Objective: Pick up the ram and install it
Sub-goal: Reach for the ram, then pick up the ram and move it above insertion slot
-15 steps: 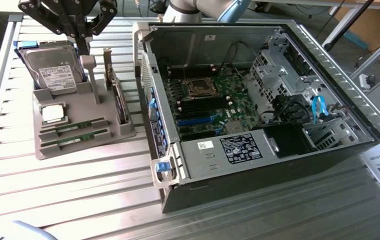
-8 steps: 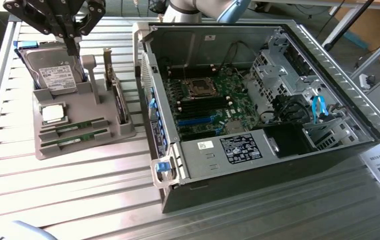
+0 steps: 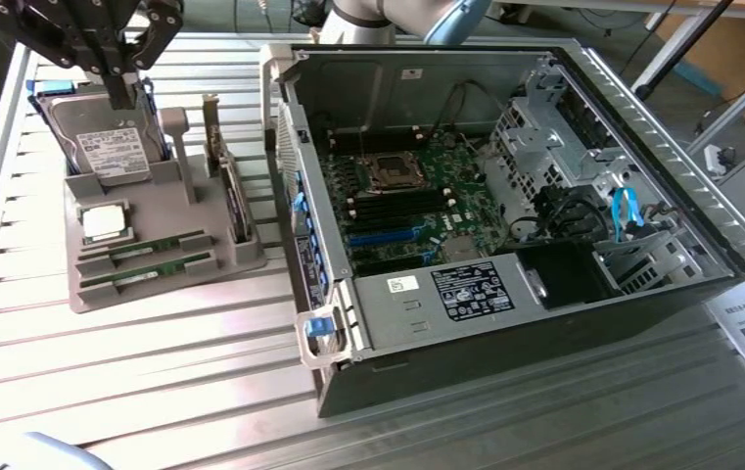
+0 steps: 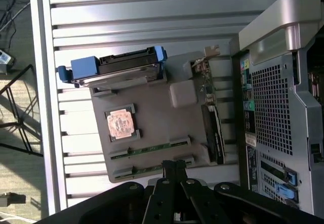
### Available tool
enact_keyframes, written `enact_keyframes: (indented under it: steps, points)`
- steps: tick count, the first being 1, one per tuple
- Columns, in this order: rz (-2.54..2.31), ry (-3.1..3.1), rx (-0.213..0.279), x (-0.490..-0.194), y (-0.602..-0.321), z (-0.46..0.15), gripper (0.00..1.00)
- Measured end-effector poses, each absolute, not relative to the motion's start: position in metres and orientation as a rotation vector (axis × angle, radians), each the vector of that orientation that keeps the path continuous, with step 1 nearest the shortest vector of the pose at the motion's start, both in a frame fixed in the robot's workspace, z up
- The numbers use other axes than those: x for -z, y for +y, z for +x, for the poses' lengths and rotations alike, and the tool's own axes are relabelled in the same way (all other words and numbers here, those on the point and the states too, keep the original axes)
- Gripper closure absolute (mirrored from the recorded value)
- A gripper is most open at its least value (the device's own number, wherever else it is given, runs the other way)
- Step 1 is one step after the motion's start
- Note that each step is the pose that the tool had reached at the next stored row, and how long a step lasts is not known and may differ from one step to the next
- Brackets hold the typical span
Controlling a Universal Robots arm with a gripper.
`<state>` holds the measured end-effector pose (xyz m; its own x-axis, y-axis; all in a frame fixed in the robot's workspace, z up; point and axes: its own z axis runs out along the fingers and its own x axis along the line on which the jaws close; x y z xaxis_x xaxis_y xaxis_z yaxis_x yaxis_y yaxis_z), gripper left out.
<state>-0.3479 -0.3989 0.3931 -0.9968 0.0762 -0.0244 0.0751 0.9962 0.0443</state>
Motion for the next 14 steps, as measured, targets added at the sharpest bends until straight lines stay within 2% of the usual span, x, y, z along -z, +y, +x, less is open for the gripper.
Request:
enact_keyframes:
  steps: [14]
  points:
    - [0.118,3.112,-0.068,-0.393,-0.3989,-0.3538,0.89]
